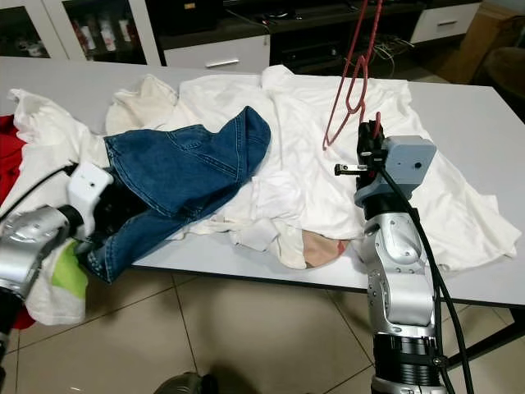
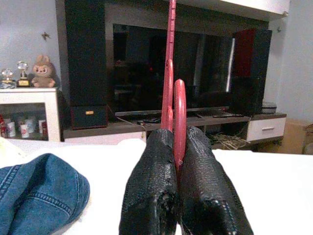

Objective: Hang hanger

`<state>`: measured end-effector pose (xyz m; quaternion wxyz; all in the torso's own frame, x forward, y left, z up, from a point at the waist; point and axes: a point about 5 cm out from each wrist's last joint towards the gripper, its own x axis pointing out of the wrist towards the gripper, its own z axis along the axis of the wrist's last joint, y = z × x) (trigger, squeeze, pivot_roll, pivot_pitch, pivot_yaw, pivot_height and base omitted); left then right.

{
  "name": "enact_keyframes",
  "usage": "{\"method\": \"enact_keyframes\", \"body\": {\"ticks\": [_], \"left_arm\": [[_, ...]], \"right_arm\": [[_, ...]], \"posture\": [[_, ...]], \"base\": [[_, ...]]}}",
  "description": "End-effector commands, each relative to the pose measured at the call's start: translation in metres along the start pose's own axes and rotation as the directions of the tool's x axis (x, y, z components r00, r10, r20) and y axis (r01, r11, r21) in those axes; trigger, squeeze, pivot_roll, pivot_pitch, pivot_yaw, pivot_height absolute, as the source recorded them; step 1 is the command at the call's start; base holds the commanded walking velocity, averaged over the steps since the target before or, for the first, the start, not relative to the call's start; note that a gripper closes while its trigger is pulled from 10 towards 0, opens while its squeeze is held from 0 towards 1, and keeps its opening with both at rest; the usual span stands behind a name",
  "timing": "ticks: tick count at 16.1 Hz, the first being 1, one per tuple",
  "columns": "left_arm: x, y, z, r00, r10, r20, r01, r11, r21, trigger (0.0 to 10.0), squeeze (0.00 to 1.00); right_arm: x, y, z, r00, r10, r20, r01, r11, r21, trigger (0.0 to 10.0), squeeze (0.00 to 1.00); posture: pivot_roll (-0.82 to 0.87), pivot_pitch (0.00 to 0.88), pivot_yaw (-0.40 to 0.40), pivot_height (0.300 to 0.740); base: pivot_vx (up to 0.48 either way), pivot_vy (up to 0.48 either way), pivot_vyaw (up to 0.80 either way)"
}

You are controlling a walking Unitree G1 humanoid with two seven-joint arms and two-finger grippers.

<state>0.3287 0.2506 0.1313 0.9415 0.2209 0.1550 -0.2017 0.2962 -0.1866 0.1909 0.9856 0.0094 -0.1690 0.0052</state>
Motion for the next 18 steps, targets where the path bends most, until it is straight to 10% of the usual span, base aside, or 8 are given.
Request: {"method": "enact_keyframes", "body": {"ticks": [1, 6, 7, 8, 10, 11, 13, 18], "left_arm": [[-0.006, 0.009, 0.008, 0.999, 0.017, 0.041, -0.016, 1.0, -0.008, 10.0, 0.0], [-0.014, 0.014, 0.033, 0.976, -0.015, 0.216, 0.047, 0.988, -0.144, 10.0, 0.0], [-0.014, 0.008, 0.024, 0.983, -0.058, 0.174, 0.081, 0.988, -0.129, 10.0, 0.13], [-0.014, 0.003, 0.016, 0.987, -0.091, 0.135, 0.105, 0.989, -0.103, 10.0, 1.0], [-0.016, -0.003, 0.008, 0.992, -0.108, 0.064, 0.105, 0.993, 0.047, 10.0, 1.0], [-0.014, 0.005, 0.006, 0.999, -0.02, 0.036, 0.014, 0.99, 0.138, 10.0, 0.0], [-0.014, 0.019, 0.014, 0.992, 0.087, 0.088, -0.101, 0.98, 0.173, 10.0, 0.0], [-0.014, 0.014, 0.023, 0.964, 0.057, 0.261, 0.02, 0.958, -0.286, 10.0, 0.0]], "right_arm": [[-0.001, 0.001, 0.0, 1.0, 0.02, -0.007, -0.02, 1.0, 0.004, 10.0, 0.0], [0.003, 0.001, 0.001, 0.998, 0.061, -0.02, -0.061, 0.998, -0.028, 10.0, 0.0], [0.004, 0.0, 0.001, 0.998, 0.063, -0.019, -0.063, 0.998, -0.029, 10.0, 0.0], [0.004, 0.0, 0.002, 0.998, 0.065, -0.018, -0.066, 0.997, -0.03, 10.0, 0.0], [0.005, 0.0, 0.002, 0.997, 0.072, -0.019, -0.073, 0.997, -0.032, 10.0, 0.0], [0.005, 0.001, 0.002, 0.997, 0.077, -0.021, -0.078, 0.996, -0.032, 10.0, 0.0], [0.006, 0.002, 0.002, 0.996, 0.085, -0.021, -0.086, 0.996, -0.033, 10.0, 0.0], [0.009, 0.0, 0.004, 0.996, 0.083, -0.016, -0.084, 0.996, -0.038, 10.0, 0.0]], "posture": [[0.09, 0.021, 0.036, 0.74], [0.09, 0.016, 0.025, 0.74], [0.09, 0.016, 0.024, 0.74], [0.09, 0.016, 0.021, 0.74], [0.09, 0.019, 0.015, 0.74], [0.09, 0.018, 0.012, 0.74], [0.09, 0.017, 0.01, 0.74], [0.09, 0.013, 0.011, 0.74]], "base": [[0.0, 0.0, 0.0], [0.0, 0.0, 0.0], [0.0, 0.0, 0.0], [0.0, 0.0, 0.0], [0.0, 0.0, 0.0], [0.0, 0.0, 0.0], [0.0, 0.0, 0.0], [0.0, 0.0, 0.0]]}}
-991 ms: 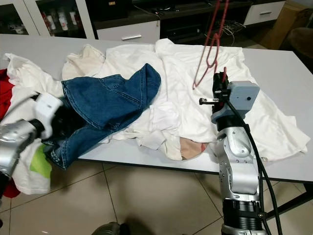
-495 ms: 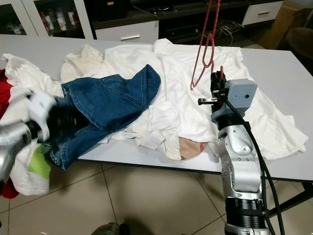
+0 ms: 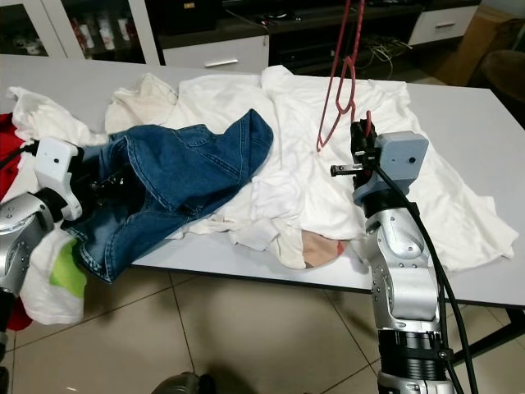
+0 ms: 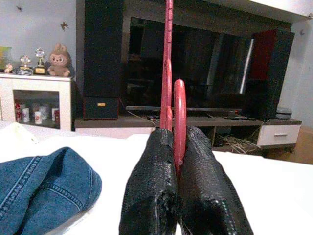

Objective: Hang hanger

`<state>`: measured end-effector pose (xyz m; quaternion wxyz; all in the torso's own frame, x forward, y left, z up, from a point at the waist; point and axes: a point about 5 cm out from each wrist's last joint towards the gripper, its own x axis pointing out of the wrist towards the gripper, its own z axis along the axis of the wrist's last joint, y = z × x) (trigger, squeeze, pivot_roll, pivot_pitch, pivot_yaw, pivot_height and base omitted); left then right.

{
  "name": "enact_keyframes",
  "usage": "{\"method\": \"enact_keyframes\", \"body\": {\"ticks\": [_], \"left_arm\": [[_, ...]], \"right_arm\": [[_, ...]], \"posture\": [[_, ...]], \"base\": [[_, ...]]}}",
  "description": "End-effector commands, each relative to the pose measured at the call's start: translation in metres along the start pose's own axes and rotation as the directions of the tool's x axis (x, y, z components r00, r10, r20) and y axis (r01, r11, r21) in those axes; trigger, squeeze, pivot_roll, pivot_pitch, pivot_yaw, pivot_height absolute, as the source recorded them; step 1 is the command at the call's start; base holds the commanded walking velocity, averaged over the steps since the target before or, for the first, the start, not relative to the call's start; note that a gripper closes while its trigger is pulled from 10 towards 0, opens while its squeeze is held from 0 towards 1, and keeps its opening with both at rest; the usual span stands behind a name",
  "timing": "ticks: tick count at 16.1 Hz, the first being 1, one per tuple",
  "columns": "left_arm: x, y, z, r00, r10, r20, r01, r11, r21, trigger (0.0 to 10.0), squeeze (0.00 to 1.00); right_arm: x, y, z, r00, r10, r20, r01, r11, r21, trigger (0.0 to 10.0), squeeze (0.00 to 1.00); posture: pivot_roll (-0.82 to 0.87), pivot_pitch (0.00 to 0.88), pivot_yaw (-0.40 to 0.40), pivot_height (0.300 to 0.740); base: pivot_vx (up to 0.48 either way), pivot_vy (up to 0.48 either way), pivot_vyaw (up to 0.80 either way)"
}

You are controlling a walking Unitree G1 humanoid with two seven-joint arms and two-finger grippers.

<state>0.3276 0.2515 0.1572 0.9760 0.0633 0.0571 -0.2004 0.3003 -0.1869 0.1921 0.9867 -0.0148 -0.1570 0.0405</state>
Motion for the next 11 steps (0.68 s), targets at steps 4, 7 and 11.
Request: {"method": "enact_keyframes", "body": {"ticks": [4, 7, 11], "left_arm": [[-0.004, 0.013, -0.003, 0.998, 0.068, 0.003, -0.066, 0.968, -0.24, 10.0, 0.0], [-0.008, 0.025, -0.006, 0.99, 0.14, -0.009, -0.136, 0.937, -0.322, 10.0, 0.0], [-0.016, 0.004, -0.015, 0.989, -0.036, -0.146, 0.053, 0.991, 0.119, 10.0, 0.0]], "right_arm": [[0.004, 0.0, 0.003, 1.0, 0.002, 0.008, -0.002, 1.0, -0.001, 10.0, 0.0], [0.004, 0.0, 0.003, 1.0, 0.001, 0.007, -0.001, 1.0, 0.002, 10.0, 0.0], [0.002, 0.002, 0.001, 1.0, -0.001, 0.003, 0.001, 1.0, 0.009, 10.0, 0.0]], "posture": [[0.09, 0.016, 0.012, 0.74], [0.09, 0.017, 0.013, 0.74], [0.1, 0.018, 0.02, 0.74]], "base": [[0.0, 0.0, 0.0], [0.0, 0.0, 0.0], [0.0, 0.0, 0.0]]}}
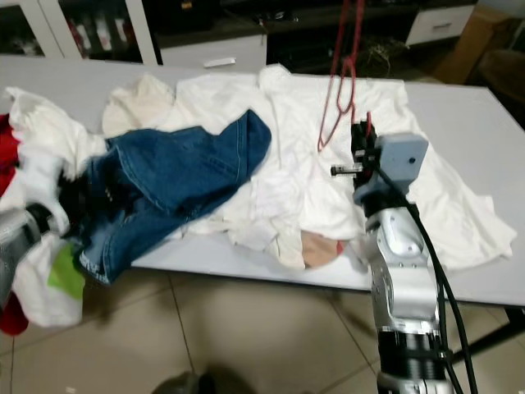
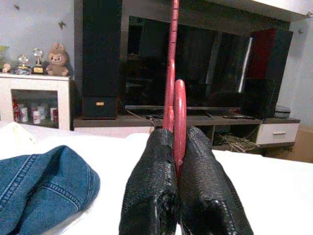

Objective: Hang hanger

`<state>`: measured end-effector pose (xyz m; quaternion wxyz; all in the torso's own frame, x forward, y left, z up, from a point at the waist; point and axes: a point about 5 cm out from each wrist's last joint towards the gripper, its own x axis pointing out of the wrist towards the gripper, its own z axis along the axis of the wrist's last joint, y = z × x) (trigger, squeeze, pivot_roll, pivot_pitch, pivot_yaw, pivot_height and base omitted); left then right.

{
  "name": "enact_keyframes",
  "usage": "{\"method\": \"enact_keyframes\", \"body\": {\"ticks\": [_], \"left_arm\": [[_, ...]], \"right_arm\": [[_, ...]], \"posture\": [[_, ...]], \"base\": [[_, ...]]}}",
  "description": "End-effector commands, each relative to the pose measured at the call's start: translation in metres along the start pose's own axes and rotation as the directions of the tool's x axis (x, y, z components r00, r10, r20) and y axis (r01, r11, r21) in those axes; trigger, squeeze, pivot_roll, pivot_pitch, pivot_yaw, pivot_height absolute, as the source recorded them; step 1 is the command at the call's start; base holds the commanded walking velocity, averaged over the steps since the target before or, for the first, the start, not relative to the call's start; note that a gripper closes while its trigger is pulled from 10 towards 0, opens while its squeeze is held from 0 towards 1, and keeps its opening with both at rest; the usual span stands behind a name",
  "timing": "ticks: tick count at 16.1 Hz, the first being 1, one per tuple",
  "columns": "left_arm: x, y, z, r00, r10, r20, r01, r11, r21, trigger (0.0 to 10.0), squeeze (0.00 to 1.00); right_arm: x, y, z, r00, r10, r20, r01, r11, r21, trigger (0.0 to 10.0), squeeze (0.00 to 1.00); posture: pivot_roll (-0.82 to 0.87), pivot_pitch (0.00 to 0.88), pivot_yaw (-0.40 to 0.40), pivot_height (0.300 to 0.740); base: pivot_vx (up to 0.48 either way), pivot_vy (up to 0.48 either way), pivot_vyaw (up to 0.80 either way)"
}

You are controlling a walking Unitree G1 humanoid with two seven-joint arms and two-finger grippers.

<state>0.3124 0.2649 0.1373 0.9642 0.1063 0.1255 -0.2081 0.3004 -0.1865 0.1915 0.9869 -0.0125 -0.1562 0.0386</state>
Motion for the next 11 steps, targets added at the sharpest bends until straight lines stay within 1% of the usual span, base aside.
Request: {"method": "enact_keyframes", "body": {"ticks": [1, 3, 4, 5, 6, 7, 9, 10, 11], "left_arm": [[-0.002, 0.0, 0.01, 1.0, -0.031, 0.006, 0.03, 0.993, 0.114, 10.0, 0.0], [-0.01, 0.006, 0.017, 0.999, -0.035, 0.008, 0.032, 0.972, 0.234, 10.0, 0.0], [-0.014, 0.01, 0.022, 0.999, -0.029, 0.019, 0.023, 0.96, 0.278, 10.0, 0.0], [-0.017, 0.013, 0.028, 0.998, -0.023, 0.05, 0.008, 0.957, 0.29, 10.0, 0.0], [-0.019, 0.016, 0.034, 0.995, -0.011, 0.097, -0.016, 0.964, 0.266, 10.0, 0.0], [-0.021, 0.017, 0.039, 0.991, -0.02, 0.134, -0.013, 0.971, 0.24, 10.0, 0.0], [-0.023, 0.017, 0.043, 0.985, -0.024, 0.172, -0.012, 0.979, 0.202, 10.0, 0.0], [-0.023, 0.019, 0.045, 0.977, -0.004, 0.214, -0.03, 0.988, 0.153, 10.0, 0.0], [-0.023, 0.021, 0.047, 0.971, 0.007, 0.238, -0.039, 0.991, 0.129, 10.0, 0.0]], "right_arm": [[0.002, 0.002, 0.002, 1.0, 0.003, 0.004, -0.003, 1.0, 0.005, 10.0, 0.0], [0.001, 0.002, 0.001, 1.0, 0.001, 0.003, -0.001, 1.0, 0.006, 10.0, 0.0], [0.001, 0.002, 0.001, 1.0, 0.0, 0.001, 0.0, 1.0, 0.006, 10.0, 0.0], [0.001, 0.002, 0.001, 1.0, 0.0, 0.0, 0.0, 1.0, 0.006, 10.0, 0.0], [0.001, 0.003, 0.001, 1.0, 0.0, -0.001, 0.0, 1.0, 0.008, 10.0, 0.0], [0.002, 0.003, 0.0, 1.0, 0.002, -0.001, -0.002, 1.0, 0.009, 10.0, 0.0], [0.002, 0.004, 0.0, 1.0, 0.006, -0.001, -0.006, 1.0, 0.011, 10.0, 0.0], [0.002, 0.004, -0.001, 1.0, 0.01, -0.005, -0.01, 1.0, 0.011, 10.0, 0.0], [0.002, 0.004, -0.001, 1.0, 0.016, -0.008, -0.016, 1.0, 0.011, 10.0, 0.0]], "posture": [[0.1, 0.018, 0.02, 0.74], [0.1, 0.018, 0.019, 0.74], [0.1, 0.018, 0.019, 0.74], [0.1, 0.019, 0.019, 0.74], [0.1, 0.019, 0.018, 0.74], [0.1, 0.019, 0.018, 0.74], [0.1, 0.019, 0.017, 0.74], [0.1, 0.019, 0.017, 0.74], [0.1, 0.019, 0.017, 0.74]], "base": [[0.0, 0.0, 0.0], [0.0, 0.0, 0.0], [0.0, 0.0, 0.0], [0.0, 0.0, 0.0], [0.0, 0.0, 0.0], [0.0, 0.0, 0.0], [0.0, 0.0, 0.0], [0.0, 0.0, 0.0], [0.0, 0.0, 0.0]]}}
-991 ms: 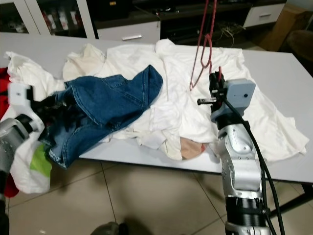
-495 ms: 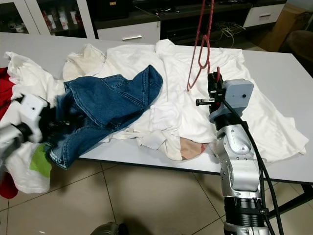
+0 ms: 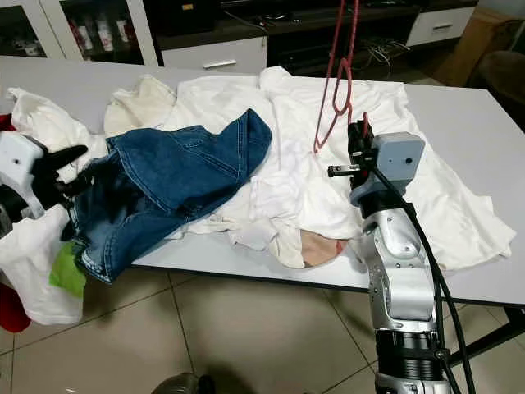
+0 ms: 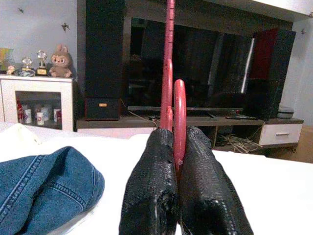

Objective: Hang hanger

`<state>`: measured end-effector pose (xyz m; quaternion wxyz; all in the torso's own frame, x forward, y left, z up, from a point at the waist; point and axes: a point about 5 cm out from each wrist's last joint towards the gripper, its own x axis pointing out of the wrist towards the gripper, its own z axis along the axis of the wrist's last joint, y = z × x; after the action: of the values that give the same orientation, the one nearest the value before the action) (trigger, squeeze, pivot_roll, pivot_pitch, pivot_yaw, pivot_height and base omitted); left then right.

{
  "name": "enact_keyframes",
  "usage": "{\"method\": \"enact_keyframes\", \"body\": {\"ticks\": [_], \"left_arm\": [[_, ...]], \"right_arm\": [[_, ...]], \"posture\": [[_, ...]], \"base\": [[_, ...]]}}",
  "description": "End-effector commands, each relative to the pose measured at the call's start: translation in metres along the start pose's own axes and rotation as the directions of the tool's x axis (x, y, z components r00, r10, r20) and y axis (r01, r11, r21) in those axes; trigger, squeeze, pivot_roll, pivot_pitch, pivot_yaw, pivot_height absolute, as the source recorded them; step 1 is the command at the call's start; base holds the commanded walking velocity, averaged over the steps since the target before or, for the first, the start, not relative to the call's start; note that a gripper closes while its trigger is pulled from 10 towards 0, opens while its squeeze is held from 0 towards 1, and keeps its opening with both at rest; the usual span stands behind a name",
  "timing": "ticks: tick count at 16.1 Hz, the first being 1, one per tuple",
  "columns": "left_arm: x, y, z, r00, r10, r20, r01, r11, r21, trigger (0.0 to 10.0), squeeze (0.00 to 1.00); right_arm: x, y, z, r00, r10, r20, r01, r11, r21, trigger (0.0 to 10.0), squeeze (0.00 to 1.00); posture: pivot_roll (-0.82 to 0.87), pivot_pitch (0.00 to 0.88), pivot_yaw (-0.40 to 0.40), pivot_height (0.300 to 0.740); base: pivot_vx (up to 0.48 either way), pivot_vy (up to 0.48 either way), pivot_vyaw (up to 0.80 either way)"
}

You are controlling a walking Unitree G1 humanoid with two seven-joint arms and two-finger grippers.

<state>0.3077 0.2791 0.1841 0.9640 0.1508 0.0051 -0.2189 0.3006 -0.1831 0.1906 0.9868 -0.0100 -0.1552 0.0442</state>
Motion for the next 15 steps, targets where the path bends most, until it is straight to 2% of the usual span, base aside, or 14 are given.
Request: {"method": "enact_keyframes", "body": {"ticks": [1, 4, 6, 8, 9, 10, 11, 13, 14, 15], "left_arm": [[0.002, 0.005, 0.009, 0.998, 0.022, 0.051, -0.02, 0.999, -0.034, 10.0, 0.0], [0.002, 0.007, 0.016, 0.994, 0.029, 0.109, -0.02, 0.997, -0.081, 10.0, 0.0], [0.004, 0.008, 0.015, 0.995, 0.051, 0.088, -0.051, 0.999, -0.002, 10.0, 0.0], [0.011, 0.007, 0.012, 0.996, 0.089, 0.027, -0.093, 0.967, 0.235, 10.0, 0.0], [0.015, 0.006, 0.017, 0.993, 0.1, 0.057, -0.112, 0.955, 0.275, 10.0, 0.0], [0.015, 0.006, 0.018, 0.992, 0.102, 0.067, -0.117, 0.954, 0.275, 10.0, 0.0], [0.017, 0.007, 0.023, 0.989, 0.108, 0.103, -0.131, 0.959, 0.251, 10.0, 0.0], [0.018, 0.004, 0.021, 0.988, 0.087, 0.131, -0.101, 0.989, 0.106, 10.0, 0.0], [0.019, 0.0, 0.017, 0.987, 0.061, 0.151, -0.061, 0.998, 0.001, 10.0, 0.57], [0.017, -0.004, 0.012, 0.986, 0.027, 0.164, 0.002, 0.985, -0.174, 10.0, 0.56]], "right_arm": [[0.002, 0.001, 0.001, 1.0, 0.012, -0.006, -0.012, 1.0, 0.001, 10.0, 0.0], [0.005, -0.006, 0.004, 1.0, 0.023, 0.0, -0.023, 0.999, -0.021, 10.0, 0.0], [0.008, -0.01, 0.008, 0.998, 0.069, 0.004, -0.069, 0.994, -0.086, 10.0, 0.0], [0.015, -0.017, 0.017, 0.987, 0.164, 0.0, -0.16, 0.965, -0.21, 10.0, 0.0], [0.02, -0.024, 0.022, 0.982, 0.19, -0.016, -0.185, 0.933, -0.31, 10.0, 0.0], [0.021, -0.025, 0.023, 0.981, 0.194, -0.021, -0.19, 0.924, -0.333, 10.0, 0.0], [0.024, -0.027, 0.026, 0.976, 0.215, -0.03, -0.209, 0.894, -0.396, 10.0, 0.0], [0.027, -0.023, 0.028, 0.961, 0.272, -0.055, -0.263, 0.828, -0.496, 10.0, 0.0], [0.027, -0.019, 0.026, 0.954, 0.294, -0.063, -0.282, 0.805, -0.522, 10.0, 0.0], [0.027, -0.015, 0.023, 0.952, 0.3, -0.063, -0.289, 0.81, -0.51, 10.0, 0.0]], "posture": [[0.1, 0.02, 0.017, 0.74], [0.1, 0.02, 0.017, 0.74], [0.1, 0.017, 0.016, 0.74], [0.1, 0.015, 0.017, 0.74], [0.1, 0.015, 0.016, 0.74], [0.1, 0.015, 0.016, 0.74], [0.1, 0.013, 0.016, 0.74], [0.1, 0.013, 0.016, 0.74], [0.1, 0.01, 0.016, 0.74], [0.1, 0.011, 0.015, 0.74]], "base": [[0.0, 0.0, 0.0], [0.0, 0.0, 0.0], [0.0, 0.0, 0.0], [0.0, 0.0, 0.0], [0.0, 0.0, 0.0], [0.0, 0.0, 0.0], [0.0, 0.0, 0.0], [0.0, 0.0, 0.0], [0.0, 0.0, 0.0], [0.0, 0.0, 0.0]]}}
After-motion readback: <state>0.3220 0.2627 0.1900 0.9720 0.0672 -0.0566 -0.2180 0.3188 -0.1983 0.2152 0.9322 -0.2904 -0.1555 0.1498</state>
